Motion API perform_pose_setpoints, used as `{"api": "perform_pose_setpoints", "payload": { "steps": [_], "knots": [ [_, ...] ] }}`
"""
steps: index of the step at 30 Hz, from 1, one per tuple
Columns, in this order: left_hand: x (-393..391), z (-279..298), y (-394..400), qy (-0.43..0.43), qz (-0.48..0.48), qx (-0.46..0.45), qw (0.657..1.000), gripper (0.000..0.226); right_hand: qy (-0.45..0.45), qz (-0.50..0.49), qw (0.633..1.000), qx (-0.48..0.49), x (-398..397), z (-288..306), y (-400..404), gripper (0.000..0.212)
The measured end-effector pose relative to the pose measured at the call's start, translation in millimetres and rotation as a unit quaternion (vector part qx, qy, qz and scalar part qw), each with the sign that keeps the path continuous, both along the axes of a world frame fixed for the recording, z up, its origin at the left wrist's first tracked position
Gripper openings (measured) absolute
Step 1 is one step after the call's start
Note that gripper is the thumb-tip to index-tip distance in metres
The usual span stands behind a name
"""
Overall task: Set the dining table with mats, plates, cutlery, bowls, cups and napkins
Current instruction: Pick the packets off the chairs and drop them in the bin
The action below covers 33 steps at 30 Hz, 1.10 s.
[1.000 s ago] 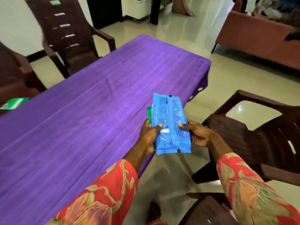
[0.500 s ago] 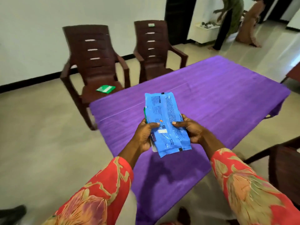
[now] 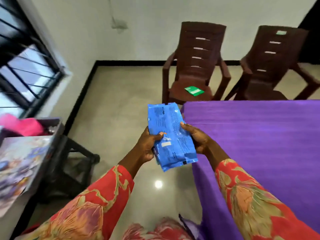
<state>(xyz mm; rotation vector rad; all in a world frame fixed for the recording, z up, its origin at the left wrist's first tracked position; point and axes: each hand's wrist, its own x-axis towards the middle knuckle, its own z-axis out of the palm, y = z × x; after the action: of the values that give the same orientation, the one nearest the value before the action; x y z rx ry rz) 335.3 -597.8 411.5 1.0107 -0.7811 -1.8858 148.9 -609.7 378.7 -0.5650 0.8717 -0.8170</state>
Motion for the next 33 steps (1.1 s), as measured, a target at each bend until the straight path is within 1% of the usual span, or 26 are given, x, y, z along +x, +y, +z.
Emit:
{"api": "perform_pose_setpoints", "payload": {
  "steps": [2,4,6,8,15,19,22,24,26,27,30,32,33],
  "knots": [
    [16.6,-5.2,-11.1,-0.011,0.015,0.006,1.0,0.031,0.002,-0.014,1.0,-0.006,18.0,-5.0,-18.3,0.045],
    [27.8,-10.6,-24.9,-0.021,0.026,0.015,0.999,0.03,0.025,-0.047,0.999,-0.009,30.6,-9.1,-35.6,0.019],
    [35.3,-16.7,-40.1,-0.026,0.035,0.026,0.999,0.029,0.05,-0.061,0.997,-0.006,38.7,-12.9,-52.6,0.006],
    [39.2,-23.7,-58.9,-0.029,0.037,0.036,0.998,0.029,0.06,-0.063,0.996,-0.001,42.6,-19.8,-73.2,0.005],
    [33.8,-38.4,-147.5,-0.035,0.022,0.067,0.997,0.031,0.034,-0.096,0.994,0.029,37.8,-42.7,-156.6,0.016],
    [31.3,-38.8,-209.3,-0.042,-0.014,0.075,0.996,0.035,0.02,-0.121,0.991,0.045,33.1,-47.5,-208.6,0.018],
    [30.7,-33.8,-253.8,-0.064,-0.03,0.073,0.995,0.033,0.02,-0.128,0.99,0.054,31.9,-45.2,-246.0,0.018],
    [29.3,-32.8,-278.6,-0.077,-0.044,0.078,0.993,0.031,0.015,-0.125,0.991,0.053,30.5,-44.5,-268.0,0.025],
    [25.7,-32.8,-298.8,-0.083,-0.053,0.087,0.991,0.029,0.007,-0.125,0.991,0.052,27.9,-45.0,-285.8,0.037],
    [22.9,-32.7,-309.1,-0.085,-0.055,0.093,0.99,0.029,0.003,-0.129,0.99,0.056,26.1,-45.0,-294.6,0.039],
    [15.6,-37.2,-337.8,-0.078,-0.063,0.1,0.99,0.03,-0.008,-0.148,0.986,0.069,19.7,-47.5,-317.2,0.034],
    [9.8,-40.3,-358.2,-0.056,-0.084,0.098,0.99,0.032,-0.008,-0.17,0.982,0.084,13.4,-52.9,-335.1,0.044],
    [6.0,-42.7,-369.9,-0.052,-0.093,0.099,0.989,0.033,-0.008,-0.179,0.98,0.09,9.9,-52.9,-344.1,0.046]
  ]
}}
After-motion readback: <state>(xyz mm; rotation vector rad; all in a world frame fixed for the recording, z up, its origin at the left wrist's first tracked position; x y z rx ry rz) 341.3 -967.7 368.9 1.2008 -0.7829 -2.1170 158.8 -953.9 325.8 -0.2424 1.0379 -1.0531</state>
